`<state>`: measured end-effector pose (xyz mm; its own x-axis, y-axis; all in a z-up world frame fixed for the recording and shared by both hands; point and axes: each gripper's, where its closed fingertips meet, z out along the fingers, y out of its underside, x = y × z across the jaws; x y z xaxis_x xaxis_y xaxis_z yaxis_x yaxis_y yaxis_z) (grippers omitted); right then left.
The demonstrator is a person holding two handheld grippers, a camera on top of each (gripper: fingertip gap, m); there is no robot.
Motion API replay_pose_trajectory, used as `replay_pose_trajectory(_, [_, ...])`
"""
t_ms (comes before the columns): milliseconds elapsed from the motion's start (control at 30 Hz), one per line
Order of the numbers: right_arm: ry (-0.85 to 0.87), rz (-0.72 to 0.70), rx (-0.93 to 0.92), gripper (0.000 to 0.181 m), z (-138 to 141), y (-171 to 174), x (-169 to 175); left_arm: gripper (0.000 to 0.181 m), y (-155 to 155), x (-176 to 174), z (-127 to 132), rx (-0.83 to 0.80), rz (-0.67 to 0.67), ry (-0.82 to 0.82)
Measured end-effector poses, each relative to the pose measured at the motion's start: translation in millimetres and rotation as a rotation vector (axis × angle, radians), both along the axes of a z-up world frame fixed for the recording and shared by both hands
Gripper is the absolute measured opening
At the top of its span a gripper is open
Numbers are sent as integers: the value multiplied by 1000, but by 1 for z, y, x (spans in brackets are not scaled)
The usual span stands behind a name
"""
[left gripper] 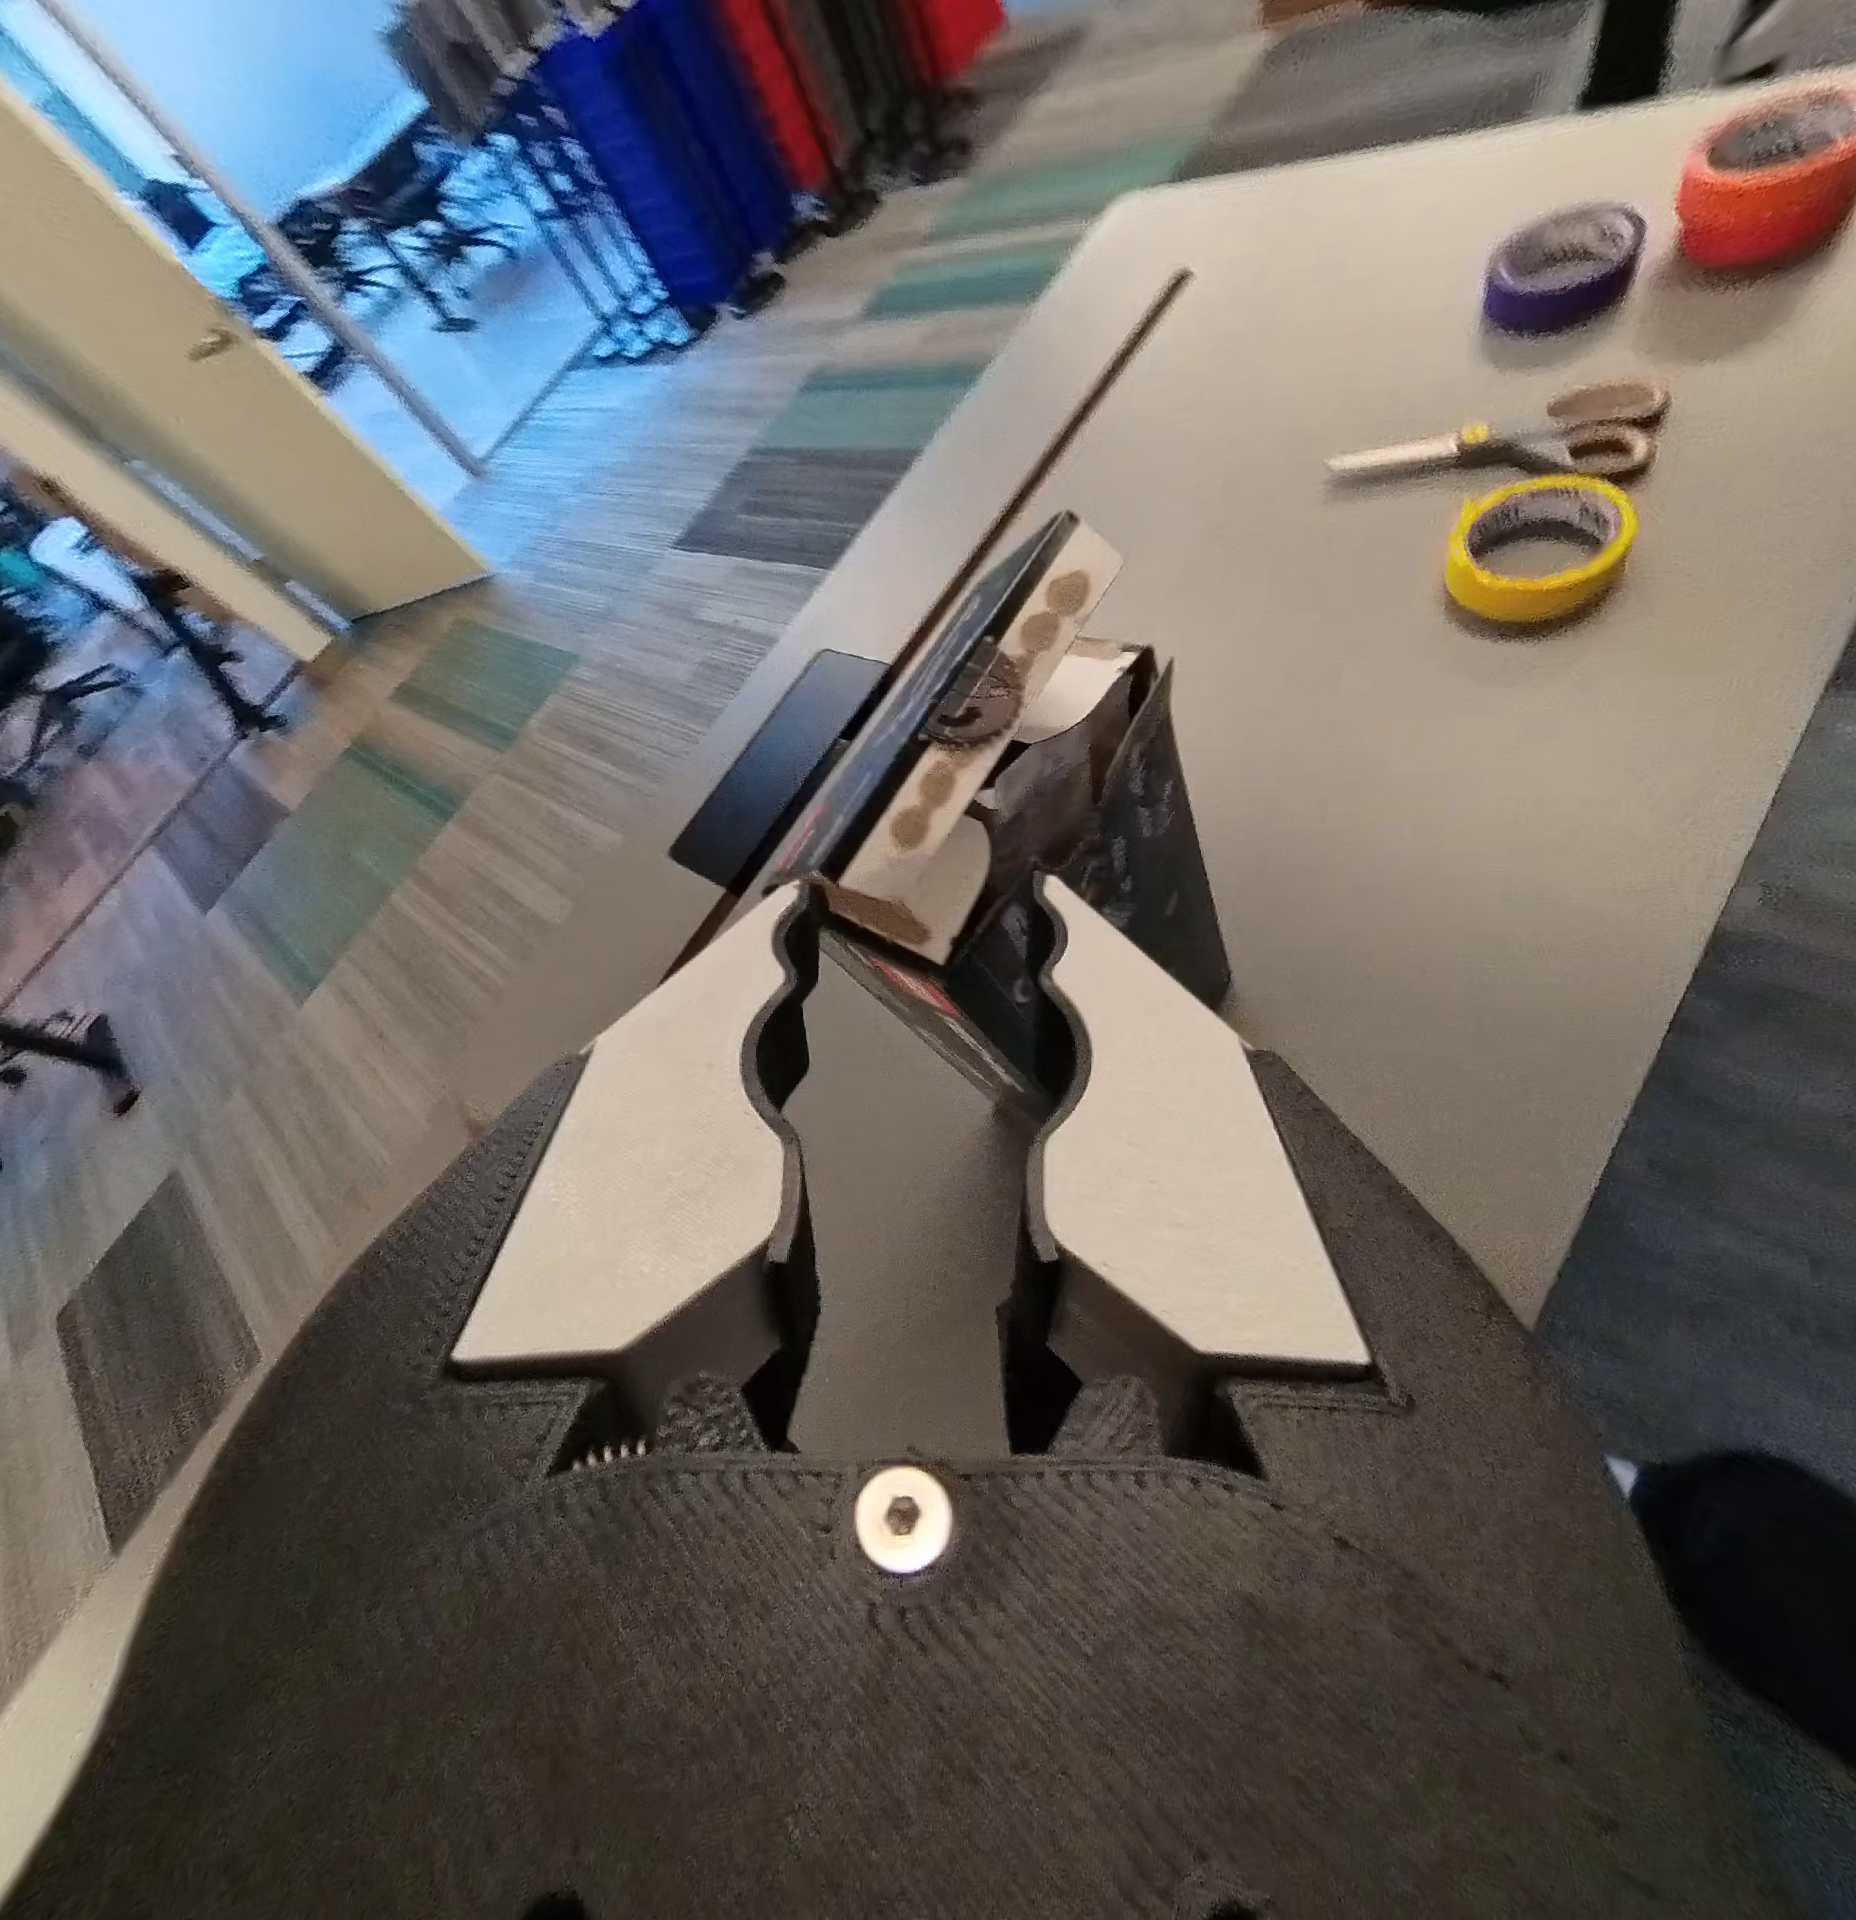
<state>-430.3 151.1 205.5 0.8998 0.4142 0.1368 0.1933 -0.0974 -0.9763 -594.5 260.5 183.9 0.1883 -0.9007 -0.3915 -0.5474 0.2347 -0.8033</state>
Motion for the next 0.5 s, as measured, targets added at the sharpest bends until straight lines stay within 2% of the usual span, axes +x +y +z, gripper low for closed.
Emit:
replay_pose_trajectory(133, [-323,142,-83,43,-24,59,-30,37,31,28,-16,25,-146,106])
replay_pose_trajectory(233, [-479,223,-126,40,-36,85,-45,34,35,42,-17,43,-248,114])
replay_pose_trajectory(367, [-550,290,-199,35,-43,111,-49,24,34,50,-34,37,-384,219])
replay_pose_trajectory(433, [-549,316,-260,35,-50,119,-47,17,37,52,-45,53,-411,267])
replay_pose_trajectory(500, [-527,369,-333,31,-59,120,-50,18,37,54,-52,68,-428,295])
